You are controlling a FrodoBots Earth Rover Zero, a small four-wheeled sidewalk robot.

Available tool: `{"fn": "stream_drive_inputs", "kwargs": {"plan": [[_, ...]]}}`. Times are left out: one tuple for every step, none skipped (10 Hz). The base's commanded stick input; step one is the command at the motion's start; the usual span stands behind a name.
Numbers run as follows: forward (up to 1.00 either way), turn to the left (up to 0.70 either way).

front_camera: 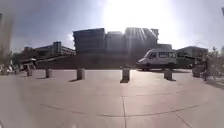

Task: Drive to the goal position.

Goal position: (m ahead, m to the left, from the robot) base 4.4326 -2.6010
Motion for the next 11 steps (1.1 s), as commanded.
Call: {"fn": "stream_drive_inputs", "kwargs": {"plan": [[1.00,-0.27],[1.00,-0.27],[1.00,-0.27],[1.00,-0.27],[1.00,-0.27],[1.00,-0.27],[1.00,0.00],[1.00,0.00],[1.00,-0.12],[1.00,-0.24],[1.00,-0.27]]}}
